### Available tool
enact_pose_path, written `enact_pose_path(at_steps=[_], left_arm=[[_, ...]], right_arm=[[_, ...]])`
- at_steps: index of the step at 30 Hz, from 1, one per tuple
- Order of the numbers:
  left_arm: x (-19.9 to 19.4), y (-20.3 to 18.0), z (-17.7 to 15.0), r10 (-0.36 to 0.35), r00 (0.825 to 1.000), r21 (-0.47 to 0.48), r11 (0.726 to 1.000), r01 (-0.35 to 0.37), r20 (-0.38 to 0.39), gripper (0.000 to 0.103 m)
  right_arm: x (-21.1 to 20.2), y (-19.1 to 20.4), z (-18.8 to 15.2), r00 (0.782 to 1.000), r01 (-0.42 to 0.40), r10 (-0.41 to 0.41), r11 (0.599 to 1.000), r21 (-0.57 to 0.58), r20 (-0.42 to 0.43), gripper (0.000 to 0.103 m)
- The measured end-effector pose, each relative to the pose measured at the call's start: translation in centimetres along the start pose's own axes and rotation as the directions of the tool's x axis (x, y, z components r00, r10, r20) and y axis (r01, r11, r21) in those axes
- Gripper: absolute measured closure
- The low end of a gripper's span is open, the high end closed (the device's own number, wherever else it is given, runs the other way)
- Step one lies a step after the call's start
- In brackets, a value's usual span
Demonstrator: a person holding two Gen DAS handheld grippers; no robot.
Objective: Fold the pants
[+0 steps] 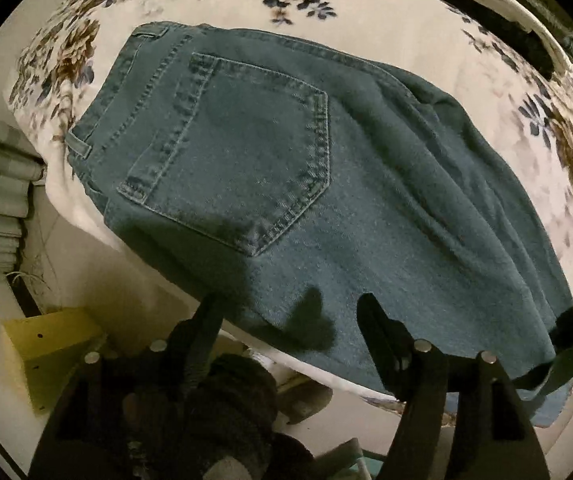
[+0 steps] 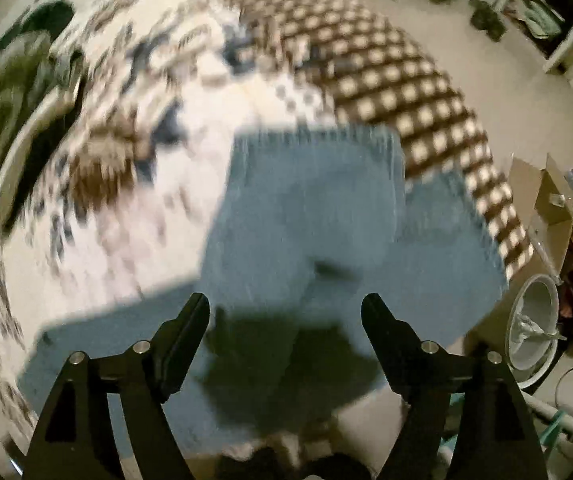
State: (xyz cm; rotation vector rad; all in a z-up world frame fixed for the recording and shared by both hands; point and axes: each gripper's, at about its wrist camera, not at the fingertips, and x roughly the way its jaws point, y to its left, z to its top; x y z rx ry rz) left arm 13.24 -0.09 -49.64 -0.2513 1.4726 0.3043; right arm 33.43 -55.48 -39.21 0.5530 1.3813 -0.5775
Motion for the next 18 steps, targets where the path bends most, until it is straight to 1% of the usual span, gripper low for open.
enact_pose_path(at_steps=[1, 3, 4, 5, 7, 9, 10, 11, 12, 13, 14, 16, 17, 18], left_arm=[[0.2, -0.2, 0.1, 0.008, 1.0, 0.007, 1.0, -0.008, 0.0, 0.035], [0.6, -0.3, -0.1, 0.026, 1.0, 0.021, 0.999, -0.026, 0.0, 0.035], [0.8, -0.7, 0.0, 0.031, 1.0, 0.027, 0.999, -0.031, 0.0, 0.035], [1.1, -1.1, 0.0, 0.033, 0.999, 0.031, 0.999, -0.033, -0.002, 0.035], [1.0, -1.8, 0.2, 0.035, 0.999, 0.044, 0.998, -0.035, 0.0, 0.035], [0.8, -2.8, 0.0, 0.038, 0.999, 0.067, 0.997, -0.038, 0.006, 0.035], [0.7, -3.2, 0.0, 0.035, 0.999, 0.078, 0.996, -0.036, 0.01, 0.035], [0.7, -3.4, -0.1, 0.033, 0.999, 0.089, 0.995, -0.034, 0.015, 0.035], [0.6, -4.1, -0.3, 0.031, 0.999, 0.098, 0.995, -0.033, 0.016, 0.035], [0.6, -4.3, -0.4, 0.027, 1.0, 0.103, 0.994, -0.029, 0.015, 0.035], [0.6, -4.5, -0.5, 0.022, 1.0, 0.106, 0.994, -0.023, 0.013, 0.035], [0.7, -4.9, -0.9, 0.015, 1.0, 0.109, 0.994, -0.015, 0.003, 0.035], [0.9, -4.8, -0.9, 0.013, 1.0, 0.109, 0.994, -0.012, -0.003, 0.035], [1.1, -4.7, -0.9, 0.011, 1.0, 0.106, 0.994, -0.01, -0.011, 0.035]], right_arm=[[-0.3, 0.5, 1.0, 1.0, 0.0, 0.0, 1.0, 0.01, 0.016, 0.021], [-0.1, 2.3, 2.7, 0.999, 0.026, -0.026, 1.0, -0.005, 0.03, 0.016], [0.8, 3.5, 3.4, 0.999, 0.05, -0.05, 0.998, -0.025, 0.017, 0.015], [2.4, 4.8, 4.1, 0.997, 0.074, -0.075, 0.996, -0.048, -0.02, 0.015], [4.7, 5.9, 4.6, 0.99, 0.12, -0.127, 0.988, -0.094, -0.066, 0.015], [7.2, 6.6, 5.0, 0.97, 0.203, -0.22, 0.966, -0.158, -0.098, 0.016], [7.7, 6.3, 5.2, 0.963, 0.23, -0.248, 0.96, -0.162, -0.106, 0.02], [7.6, 5.4, 5.2, 0.965, 0.224, -0.24, 0.964, -0.144, -0.106, 0.043], [7.2, 4.5, 5.1, 0.967, 0.224, -0.236, 0.967, -0.12, -0.094, 0.073], [6.3, 3.3, 4.9, 0.97, 0.226, -0.232, 0.97, -0.086, -0.068, 0.084], [5.0, 1.5, 4.6, 0.979, 0.197, -0.199, 0.98, -0.035, -0.041, 0.089], [2.5, -2.5, 3.3, 0.992, 0.123, -0.122, 0.99, 0.066, -0.014, 0.091], [1.7, -4.0, 2.6, 0.994, 0.106, -0.106, 0.989, 0.1, -0.007, 0.091], [0.7, -6.6, 1.4, 0.997, 0.078, -0.078, 0.984, 0.161, -0.003, 0.091]])
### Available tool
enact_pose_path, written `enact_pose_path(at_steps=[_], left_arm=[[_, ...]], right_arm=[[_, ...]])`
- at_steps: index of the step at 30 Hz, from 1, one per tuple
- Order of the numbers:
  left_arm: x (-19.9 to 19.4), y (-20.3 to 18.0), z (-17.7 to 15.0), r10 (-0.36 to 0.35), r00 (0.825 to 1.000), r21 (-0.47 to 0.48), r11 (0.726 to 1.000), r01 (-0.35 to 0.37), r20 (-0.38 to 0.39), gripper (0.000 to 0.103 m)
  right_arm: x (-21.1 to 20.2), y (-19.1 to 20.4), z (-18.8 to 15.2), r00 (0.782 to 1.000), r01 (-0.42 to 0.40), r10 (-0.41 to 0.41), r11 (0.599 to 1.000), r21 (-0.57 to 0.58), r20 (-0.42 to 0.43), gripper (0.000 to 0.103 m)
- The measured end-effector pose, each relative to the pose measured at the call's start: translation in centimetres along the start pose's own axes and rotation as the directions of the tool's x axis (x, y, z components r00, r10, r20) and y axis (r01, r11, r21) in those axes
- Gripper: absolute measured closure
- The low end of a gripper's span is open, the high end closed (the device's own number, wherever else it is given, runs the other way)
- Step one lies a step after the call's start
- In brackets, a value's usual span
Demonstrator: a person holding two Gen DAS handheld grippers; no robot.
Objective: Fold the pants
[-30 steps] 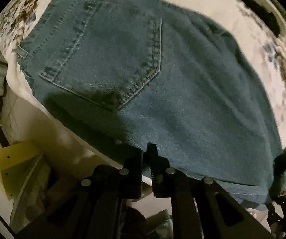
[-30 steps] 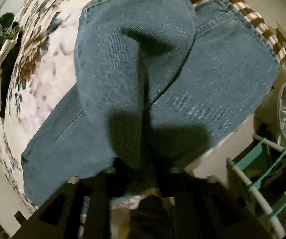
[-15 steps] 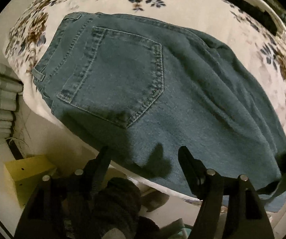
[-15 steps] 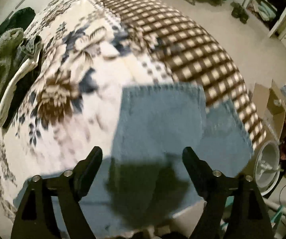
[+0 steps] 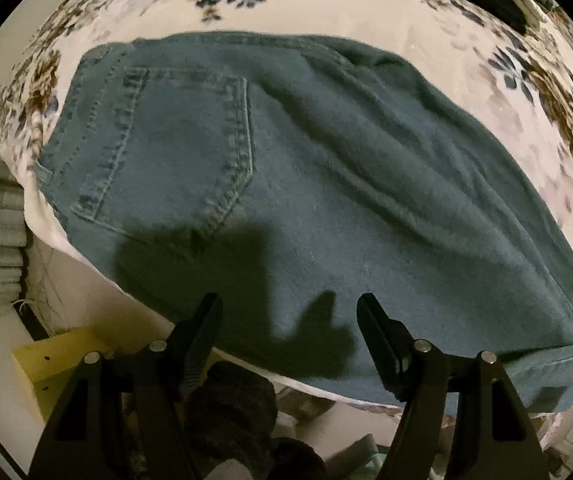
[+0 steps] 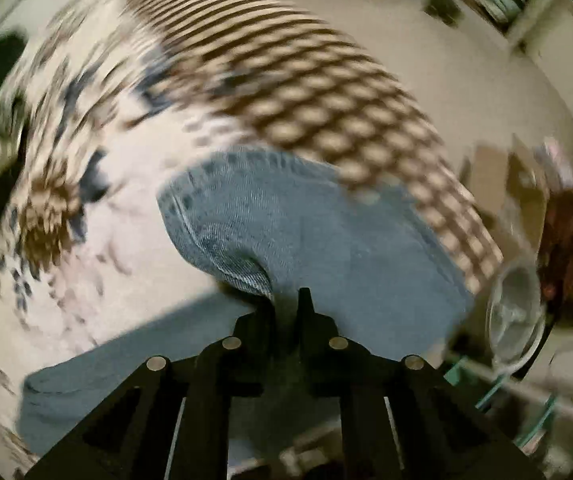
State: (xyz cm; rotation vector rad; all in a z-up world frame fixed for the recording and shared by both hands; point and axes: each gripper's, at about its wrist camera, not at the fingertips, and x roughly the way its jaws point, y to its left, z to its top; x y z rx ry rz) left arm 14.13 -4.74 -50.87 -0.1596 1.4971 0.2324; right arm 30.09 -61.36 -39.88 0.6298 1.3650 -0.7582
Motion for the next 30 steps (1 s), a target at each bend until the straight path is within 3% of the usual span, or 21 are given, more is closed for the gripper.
enact_pose_path(at_steps=[5, 8, 11, 15, 17, 19, 23, 25, 26, 28, 29, 30], left_arm=[[1.0, -0.5, -1.3, -0.014, 0.999, 0.009, 1.0, 0.014, -0.039, 0.035], [1.3, -0.8, -1.7, -0.015, 0.999, 0.041, 0.999, 0.016, -0.043, 0.035], [0.6, -0.6, -1.8, -0.02, 0.999, 0.073, 0.997, 0.023, -0.037, 0.035], [-0.5, -2.1, -0.6, -0.03, 0.999, 0.097, 0.995, 0.034, -0.04, 0.035], [-0.9, -2.5, -0.1, -0.04, 0.998, 0.108, 0.993, 0.044, -0.039, 0.035], [-1.3, -3.4, 0.4, -0.034, 0.999, 0.13, 0.991, 0.038, -0.031, 0.035], [-0.8, -4.9, 0.2, -0.029, 0.999, 0.189, 0.981, 0.035, -0.033, 0.035], [-0.4, -5.5, 0.1, -0.026, 0.999, 0.211, 0.977, 0.034, -0.038, 0.035], [-0.2, -5.8, 0.0, -0.018, 0.999, 0.227, 0.973, 0.027, -0.039, 0.035], [0.2, -6.2, -0.1, -0.013, 0.999, 0.245, 0.969, 0.023, -0.041, 0.035], [0.3, -6.3, -0.1, -0.009, 0.999, 0.253, 0.967, 0.02, -0.044, 0.035], [0.5, -6.4, -0.1, -0.006, 0.999, 0.26, 0.965, 0.018, -0.048, 0.035]], right_arm=[[1.9, -10.8, -5.0, 0.986, -0.111, 0.14, 0.959, 0.26, -0.093, 0.091], [5.5, -14.0, -7.4, 0.965, -0.118, 0.188, 0.933, 0.34, -0.181, 0.076], [5.4, -15.5, -8.4, 0.971, -0.118, 0.182, 0.928, 0.353, -0.155, 0.058], [1.3, -17.1, -7.6, 0.992, -0.077, 0.108, 0.927, 0.367, -0.064, 0.056], [-0.7, -17.3, -6.1, 0.997, -0.077, 0.079, 0.934, 0.348, 0.008, 0.047], [-0.9, -16.6, -3.5, 0.997, -0.065, 0.056, 0.966, 0.25, 0.044, 0.039], [4.4, -14.2, 1.2, 0.996, -0.02, 0.028, 0.996, 0.091, -0.088, 0.036], [7.0, -13.2, 1.9, 0.987, 0.011, -0.008, 1.0, 0.019, -0.159, 0.036], [7.8, -12.7, 2.1, 0.984, 0.037, -0.04, 0.999, -0.02, -0.171, 0.039], [8.2, -11.9, 1.9, 0.988, 0.063, -0.073, 0.995, -0.074, -0.136, 0.079], [8.0, -11.6, 1.7, 0.988, 0.1, -0.11, 0.991, -0.092, -0.11, 0.089], [7.6, -11.6, 1.4, 0.991, 0.096, -0.104, 0.992, -0.088, -0.089, 0.092]])
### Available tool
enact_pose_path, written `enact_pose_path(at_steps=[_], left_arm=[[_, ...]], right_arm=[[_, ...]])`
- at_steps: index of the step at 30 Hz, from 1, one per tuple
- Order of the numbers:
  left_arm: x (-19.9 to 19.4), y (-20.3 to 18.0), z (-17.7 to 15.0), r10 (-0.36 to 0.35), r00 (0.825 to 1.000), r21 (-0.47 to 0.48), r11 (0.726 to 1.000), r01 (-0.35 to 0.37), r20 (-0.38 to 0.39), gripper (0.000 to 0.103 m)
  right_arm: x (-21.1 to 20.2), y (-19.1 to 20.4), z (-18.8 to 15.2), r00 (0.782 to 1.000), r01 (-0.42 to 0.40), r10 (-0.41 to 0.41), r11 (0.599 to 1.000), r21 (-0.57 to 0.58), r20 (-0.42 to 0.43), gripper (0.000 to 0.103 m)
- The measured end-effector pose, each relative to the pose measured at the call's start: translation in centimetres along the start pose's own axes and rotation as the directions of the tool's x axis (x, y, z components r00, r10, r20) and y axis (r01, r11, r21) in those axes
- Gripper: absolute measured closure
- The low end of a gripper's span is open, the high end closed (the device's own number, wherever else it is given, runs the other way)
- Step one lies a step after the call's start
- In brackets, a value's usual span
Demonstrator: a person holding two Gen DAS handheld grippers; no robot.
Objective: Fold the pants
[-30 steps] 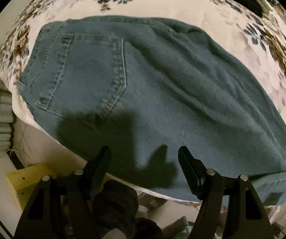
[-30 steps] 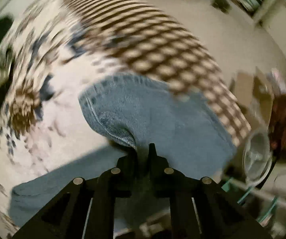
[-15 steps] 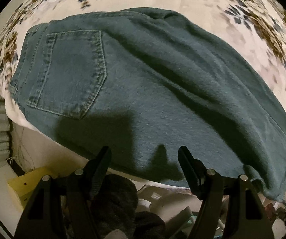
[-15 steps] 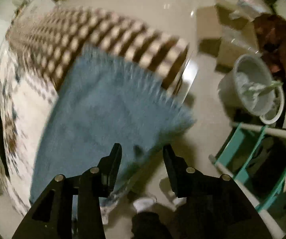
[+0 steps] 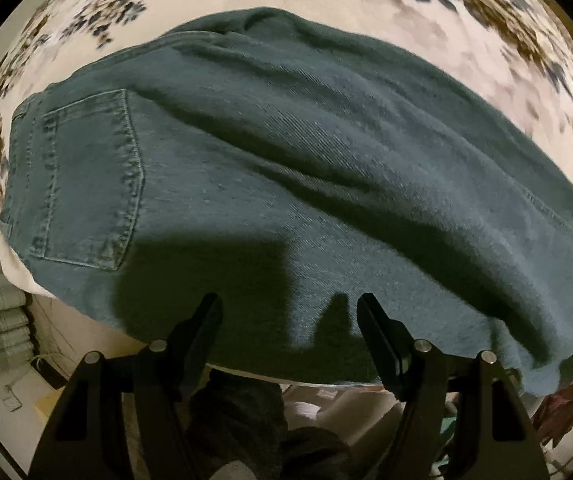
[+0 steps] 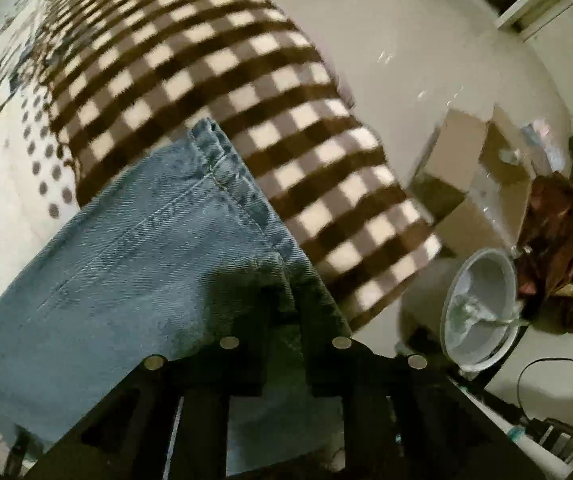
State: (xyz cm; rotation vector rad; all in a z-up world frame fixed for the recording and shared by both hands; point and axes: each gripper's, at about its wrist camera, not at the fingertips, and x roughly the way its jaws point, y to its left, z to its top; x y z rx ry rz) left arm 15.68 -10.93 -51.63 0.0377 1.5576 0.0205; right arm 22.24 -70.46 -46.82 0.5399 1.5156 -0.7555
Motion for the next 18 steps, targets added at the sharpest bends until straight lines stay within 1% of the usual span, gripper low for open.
enact_pose_path(at_steps=[3, 5, 7, 8, 11, 14, 16, 18], left_arm=[[0.2, 0.0, 0.2, -0.001, 1.0, 0.007, 1.0, 0.001, -0.004, 0.035], [0.0, 0.2, 0.4, -0.001, 1.0, 0.006, 1.0, 0.001, -0.002, 0.035], [-0.3, 0.3, 0.5, -0.003, 1.0, 0.004, 1.0, 0.003, 0.002, 0.035], [-0.4, 0.2, 0.5, -0.001, 1.0, 0.005, 1.0, 0.001, 0.004, 0.035], [-1.1, 0.4, 1.0, -0.002, 1.0, 0.003, 1.0, 0.002, 0.006, 0.035], [-1.5, 0.5, 1.5, 0.001, 1.0, 0.003, 1.0, -0.001, 0.005, 0.035], [-1.7, 0.7, 1.9, 0.002, 1.0, -0.002, 1.0, -0.002, 0.0, 0.035], [-1.4, 0.8, 1.9, 0.002, 1.0, -0.008, 1.0, -0.002, -0.004, 0.035]], right_arm=[[-2.4, 0.4, -1.0, 0.996, 0.002, -0.001, 1.0, -0.009, 0.09, 0.095], [-4.8, 0.7, -1.7, 0.988, 0.006, -0.002, 1.0, -0.028, 0.152, 0.095], [-7.0, 0.6, -2.1, 0.981, -0.013, 0.017, 1.0, -0.025, 0.192, 0.095], [-8.6, 0.6, -2.2, 0.974, -0.032, 0.036, 0.999, -0.022, 0.225, 0.095], [-12.2, 1.0, -1.6, 0.955, -0.048, 0.057, 0.998, -0.037, 0.29, 0.096], [-13.3, 1.6, 0.1, 0.951, -0.045, 0.059, 0.998, -0.051, 0.304, 0.096], [-12.2, 2.3, 1.9, 0.959, -0.037, 0.051, 0.998, -0.057, 0.279, 0.096], [-9.4, 3.0, 3.8, 0.975, -0.012, 0.026, 0.998, -0.065, 0.22, 0.095]])
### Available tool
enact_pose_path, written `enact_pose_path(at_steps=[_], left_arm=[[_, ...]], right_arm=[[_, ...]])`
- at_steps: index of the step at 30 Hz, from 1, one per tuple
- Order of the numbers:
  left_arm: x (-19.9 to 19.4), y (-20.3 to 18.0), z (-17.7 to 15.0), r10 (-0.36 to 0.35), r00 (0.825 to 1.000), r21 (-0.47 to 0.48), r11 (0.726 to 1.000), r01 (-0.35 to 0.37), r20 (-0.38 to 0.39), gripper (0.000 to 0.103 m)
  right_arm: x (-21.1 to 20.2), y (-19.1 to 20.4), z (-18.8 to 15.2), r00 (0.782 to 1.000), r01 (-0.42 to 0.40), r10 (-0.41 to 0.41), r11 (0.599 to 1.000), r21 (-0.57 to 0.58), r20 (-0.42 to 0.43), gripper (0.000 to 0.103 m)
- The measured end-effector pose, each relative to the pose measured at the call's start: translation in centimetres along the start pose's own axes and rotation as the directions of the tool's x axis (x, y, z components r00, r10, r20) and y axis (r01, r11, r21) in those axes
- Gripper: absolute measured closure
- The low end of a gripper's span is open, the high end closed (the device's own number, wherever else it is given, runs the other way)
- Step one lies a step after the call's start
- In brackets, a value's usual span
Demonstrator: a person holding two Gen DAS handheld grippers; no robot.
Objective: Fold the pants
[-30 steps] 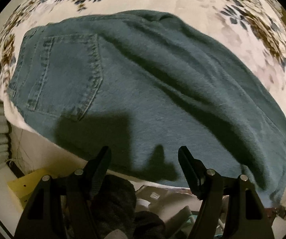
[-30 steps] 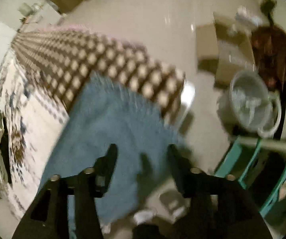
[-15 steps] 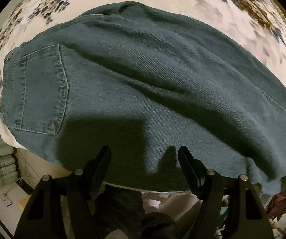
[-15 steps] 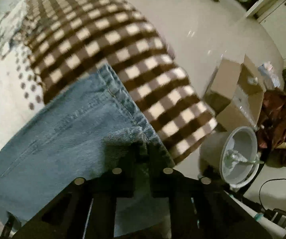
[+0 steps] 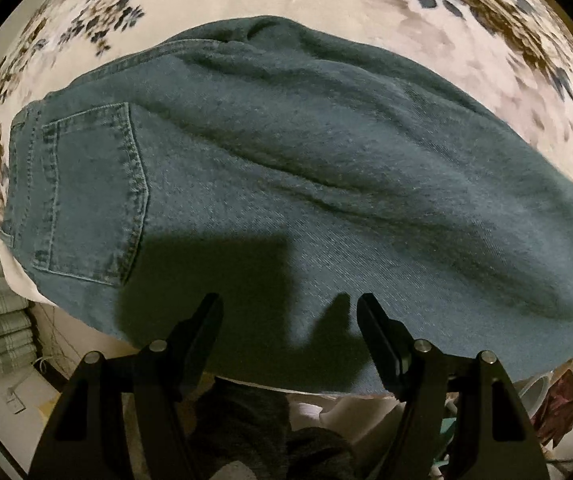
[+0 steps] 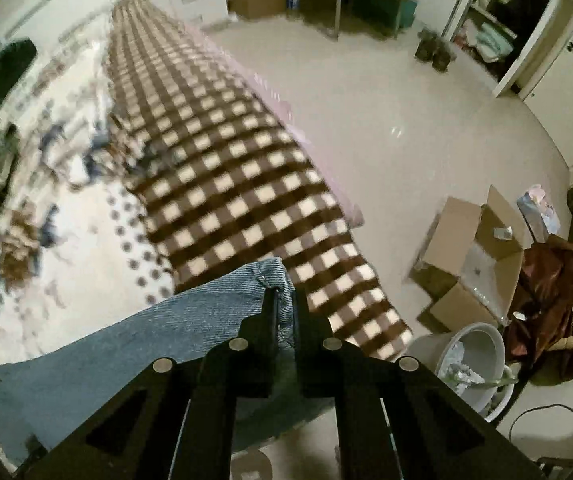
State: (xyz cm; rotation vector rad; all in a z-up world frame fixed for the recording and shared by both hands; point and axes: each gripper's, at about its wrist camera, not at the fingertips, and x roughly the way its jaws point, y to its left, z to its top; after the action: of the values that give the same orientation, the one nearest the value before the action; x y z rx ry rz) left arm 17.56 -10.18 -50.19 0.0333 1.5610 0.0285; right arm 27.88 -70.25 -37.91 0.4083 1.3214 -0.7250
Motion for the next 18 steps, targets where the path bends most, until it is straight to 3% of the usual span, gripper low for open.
enact_pose_path(at_steps=[2, 5, 8, 12, 16, 17, 18], left_arm=[[0.1, 0.2, 0.1, 0.003, 1.0, 0.001, 1.0, -0.003, -0.003, 0.035], [0.3, 0.4, -0.3, 0.001, 1.0, 0.004, 1.0, -0.001, -0.006, 0.035], [0.4, 1.2, -0.9, 0.001, 1.0, -0.011, 1.0, -0.001, -0.012, 0.035], [1.0, 1.8, -1.5, 0.001, 0.999, -0.049, 0.999, -0.003, -0.033, 0.035], [1.3, 1.9, -2.1, 0.007, 0.999, -0.06, 0.998, -0.01, -0.04, 0.035], [1.3, 1.9, -2.2, 0.01, 0.999, -0.058, 0.998, -0.012, -0.037, 0.035], [1.3, 1.8, -2.2, 0.013, 0.999, -0.055, 0.998, -0.015, -0.037, 0.035]], right_arm=[[3.7, -0.1, 0.6, 0.997, 0.002, -0.002, 1.0, 0.011, -0.079, 0.093], [7.0, -1.7, 0.6, 0.984, 0.006, 0.01, 0.996, 0.089, -0.18, 0.065], [5.4, -4.2, -0.8, 0.988, -0.032, 0.06, 0.98, 0.197, -0.139, 0.057], [4.9, -7.4, -4.8, 0.978, -0.042, 0.108, 0.939, 0.342, -0.179, 0.057], [7.8, -9.4, -8.9, 0.939, -0.098, 0.257, 0.839, 0.535, -0.23, 0.057], [8.1, -9.4, -9.4, 0.937, -0.122, 0.281, 0.822, 0.557, -0.209, 0.064], [8.2, -9.0, -9.8, 0.939, -0.134, 0.286, 0.819, 0.558, -0.193, 0.086]])
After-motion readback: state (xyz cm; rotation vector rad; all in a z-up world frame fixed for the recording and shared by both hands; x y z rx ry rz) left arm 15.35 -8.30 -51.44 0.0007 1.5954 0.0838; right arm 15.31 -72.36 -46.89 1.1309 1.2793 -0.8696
